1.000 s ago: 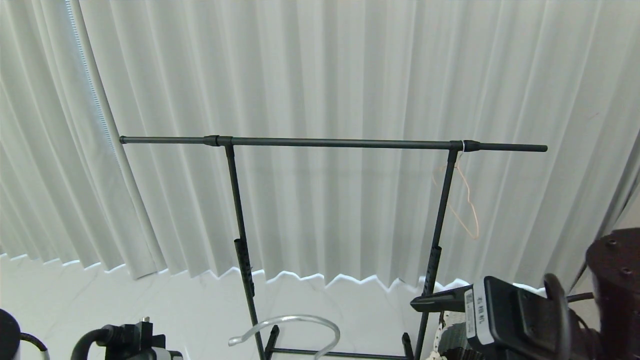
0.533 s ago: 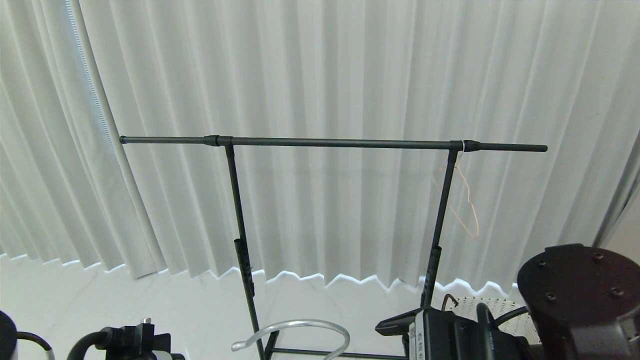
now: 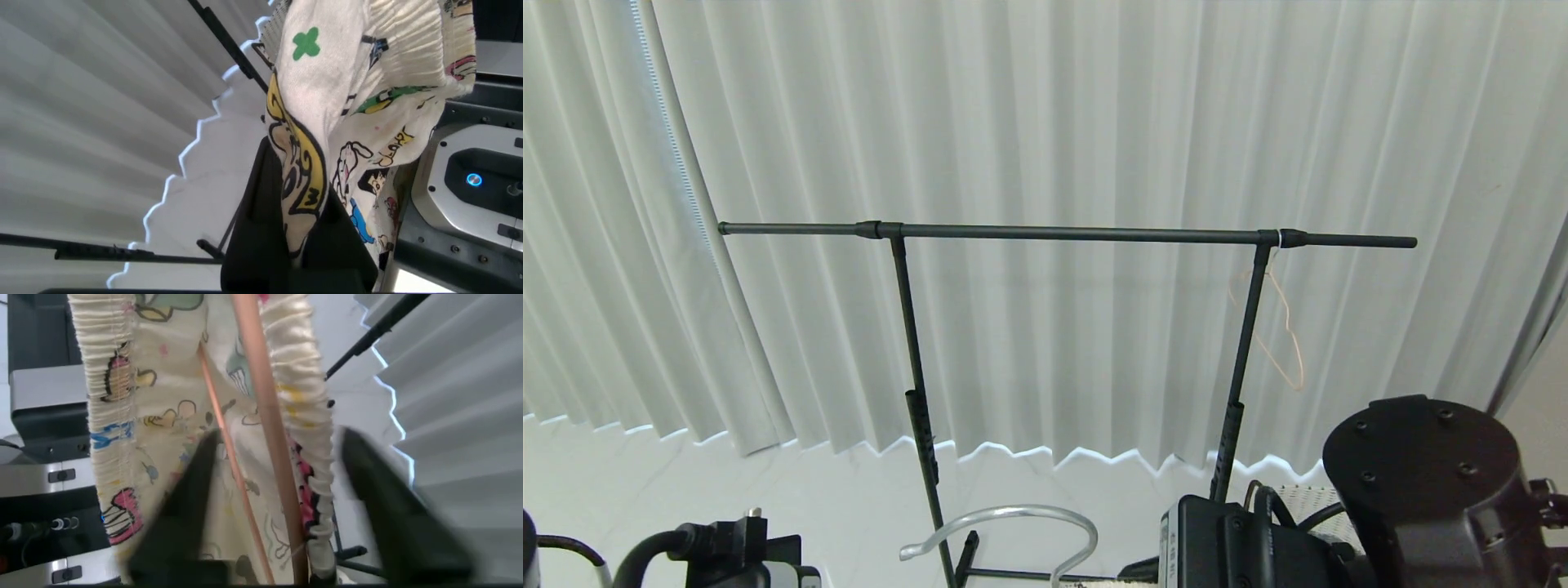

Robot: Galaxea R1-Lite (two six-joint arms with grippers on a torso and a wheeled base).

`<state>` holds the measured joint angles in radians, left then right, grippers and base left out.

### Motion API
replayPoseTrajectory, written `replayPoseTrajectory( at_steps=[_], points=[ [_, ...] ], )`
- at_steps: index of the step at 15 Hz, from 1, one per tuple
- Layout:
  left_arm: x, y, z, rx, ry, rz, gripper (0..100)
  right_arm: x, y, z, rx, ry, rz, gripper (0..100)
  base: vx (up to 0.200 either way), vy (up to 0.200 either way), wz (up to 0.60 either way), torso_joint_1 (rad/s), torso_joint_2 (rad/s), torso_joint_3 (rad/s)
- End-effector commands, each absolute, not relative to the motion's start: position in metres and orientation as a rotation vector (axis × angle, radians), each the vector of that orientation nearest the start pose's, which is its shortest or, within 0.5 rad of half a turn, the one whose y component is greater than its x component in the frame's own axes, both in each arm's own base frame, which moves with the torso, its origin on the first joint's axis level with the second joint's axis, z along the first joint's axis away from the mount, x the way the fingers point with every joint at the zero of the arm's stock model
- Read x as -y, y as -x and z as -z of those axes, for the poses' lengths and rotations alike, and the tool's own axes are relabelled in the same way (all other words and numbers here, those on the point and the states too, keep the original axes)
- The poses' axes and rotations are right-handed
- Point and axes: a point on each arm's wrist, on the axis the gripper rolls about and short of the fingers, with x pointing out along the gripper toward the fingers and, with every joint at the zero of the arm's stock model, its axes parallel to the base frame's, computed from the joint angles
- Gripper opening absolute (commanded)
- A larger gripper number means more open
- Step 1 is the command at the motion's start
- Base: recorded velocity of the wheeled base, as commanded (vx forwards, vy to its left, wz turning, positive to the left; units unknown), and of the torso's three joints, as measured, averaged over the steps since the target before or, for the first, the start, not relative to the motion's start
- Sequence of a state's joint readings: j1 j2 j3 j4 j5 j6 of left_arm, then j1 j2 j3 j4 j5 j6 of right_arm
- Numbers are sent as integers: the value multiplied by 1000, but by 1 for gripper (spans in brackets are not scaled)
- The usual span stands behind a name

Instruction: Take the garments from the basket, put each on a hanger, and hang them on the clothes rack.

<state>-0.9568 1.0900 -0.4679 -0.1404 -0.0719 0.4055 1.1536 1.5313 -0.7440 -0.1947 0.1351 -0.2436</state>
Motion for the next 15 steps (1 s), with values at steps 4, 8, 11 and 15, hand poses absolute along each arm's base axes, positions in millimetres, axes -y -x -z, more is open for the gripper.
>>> replayPoseTrajectory(
  at_steps=[4,8,11,15],
  points=[
    [113,-78,-179,-241,-577,1094,0,-229,-101,-173,-399,512,-1302,0,0,0,0,0,0,0],
    [114,-78,-178,-247,-577,1090,100,-225,-103,-177,-346,553,-1302,0,0,0,0,0,0,0],
    [113,-79,-177,-254,-585,1062,100,-213,-110,-186,-243,631,-1281,0,0,0,0,0,0,0],
    [105,-79,-172,-267,-572,1025,100,-194,-117,-193,-232,624,-1219,0,0,0,0,0,0,0]
  ],
)
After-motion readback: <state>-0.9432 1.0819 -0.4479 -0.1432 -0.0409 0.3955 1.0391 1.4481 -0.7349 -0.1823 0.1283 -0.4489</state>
